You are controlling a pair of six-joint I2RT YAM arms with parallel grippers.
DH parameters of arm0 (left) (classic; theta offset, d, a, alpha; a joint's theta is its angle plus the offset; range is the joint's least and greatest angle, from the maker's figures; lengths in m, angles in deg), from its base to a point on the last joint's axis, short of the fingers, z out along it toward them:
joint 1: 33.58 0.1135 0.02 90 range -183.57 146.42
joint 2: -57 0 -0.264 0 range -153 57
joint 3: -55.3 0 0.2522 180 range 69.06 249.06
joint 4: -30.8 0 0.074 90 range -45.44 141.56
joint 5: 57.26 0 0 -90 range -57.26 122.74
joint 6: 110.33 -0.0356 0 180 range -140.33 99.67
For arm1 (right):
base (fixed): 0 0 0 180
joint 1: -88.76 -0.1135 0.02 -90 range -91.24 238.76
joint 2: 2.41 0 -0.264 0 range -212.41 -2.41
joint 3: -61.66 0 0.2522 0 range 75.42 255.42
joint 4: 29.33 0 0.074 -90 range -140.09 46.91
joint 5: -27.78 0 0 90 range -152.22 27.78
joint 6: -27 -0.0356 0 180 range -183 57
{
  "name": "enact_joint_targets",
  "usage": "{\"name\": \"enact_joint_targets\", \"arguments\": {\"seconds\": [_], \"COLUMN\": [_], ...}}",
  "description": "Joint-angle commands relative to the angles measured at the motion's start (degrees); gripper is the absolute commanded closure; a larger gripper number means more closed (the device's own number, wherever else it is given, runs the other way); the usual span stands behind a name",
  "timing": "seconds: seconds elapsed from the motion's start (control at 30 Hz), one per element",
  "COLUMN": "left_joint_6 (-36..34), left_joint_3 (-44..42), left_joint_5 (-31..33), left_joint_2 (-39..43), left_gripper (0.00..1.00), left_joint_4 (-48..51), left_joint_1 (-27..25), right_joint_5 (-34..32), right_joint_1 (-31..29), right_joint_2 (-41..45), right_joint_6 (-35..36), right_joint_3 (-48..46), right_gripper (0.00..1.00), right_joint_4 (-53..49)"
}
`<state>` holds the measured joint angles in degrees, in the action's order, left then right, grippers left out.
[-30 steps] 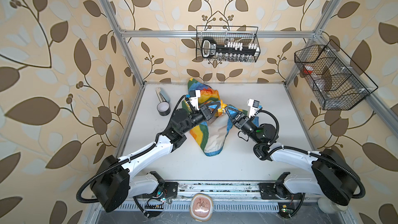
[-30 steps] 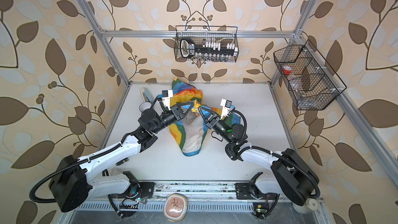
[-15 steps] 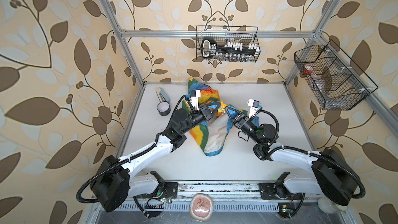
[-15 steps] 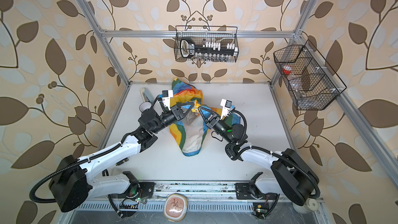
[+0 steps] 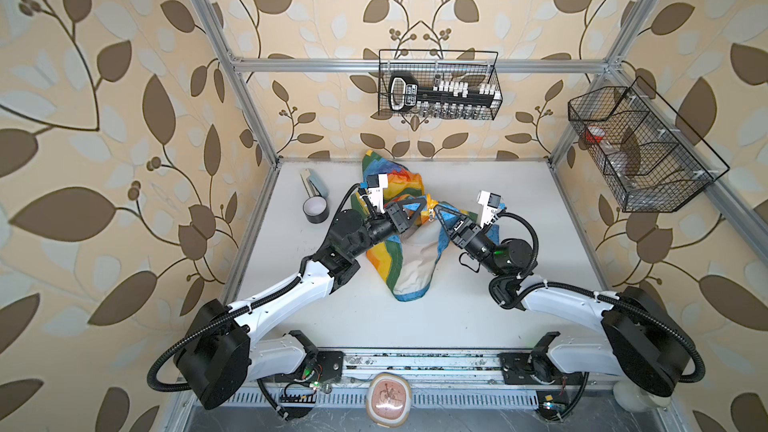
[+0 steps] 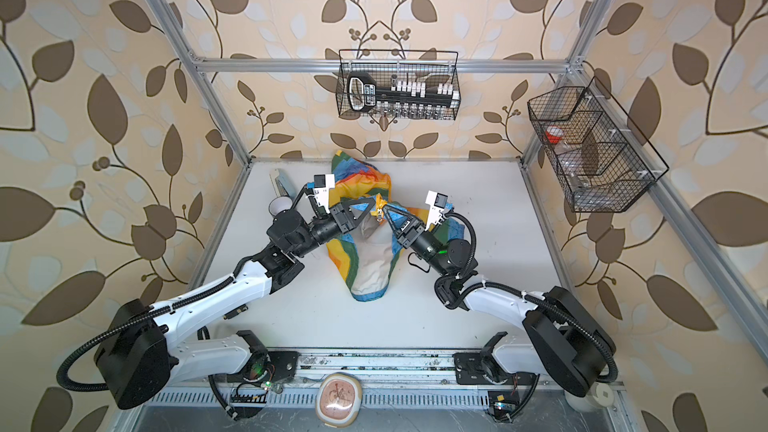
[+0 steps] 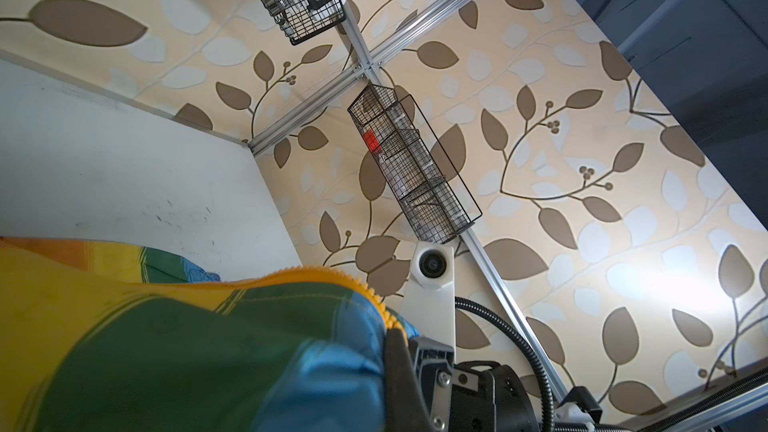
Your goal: Zip up the jacket
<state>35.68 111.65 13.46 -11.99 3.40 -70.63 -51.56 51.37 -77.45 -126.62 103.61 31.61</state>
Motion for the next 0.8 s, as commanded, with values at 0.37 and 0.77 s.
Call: {"name": "enact_joint_targets", "arguments": {"seconds": [0.37,0.77], "left_joint_6": [-0.9,-1.3], "left_joint_3": [-0.8,1.2], "left_joint_5": [-0.8,0.3], "left_joint_2": [1.8,2.2], "left_gripper": [1.00,1.00], "left_joint_4": [-2.2,-2.8], "left_joint_1": [0.1,0.1], "right_joint_5": [-1.0,-0.9], "right_joint_1": [-0.1,-0.2], "right_joint_2": [1.7,3.5], "right_joint_6": [-0.8,-0.1], "right_joint_3": [0.9,-0.2], "right_gripper": [1.00,1.00], "right_joint_4": [2.0,0.7]}}
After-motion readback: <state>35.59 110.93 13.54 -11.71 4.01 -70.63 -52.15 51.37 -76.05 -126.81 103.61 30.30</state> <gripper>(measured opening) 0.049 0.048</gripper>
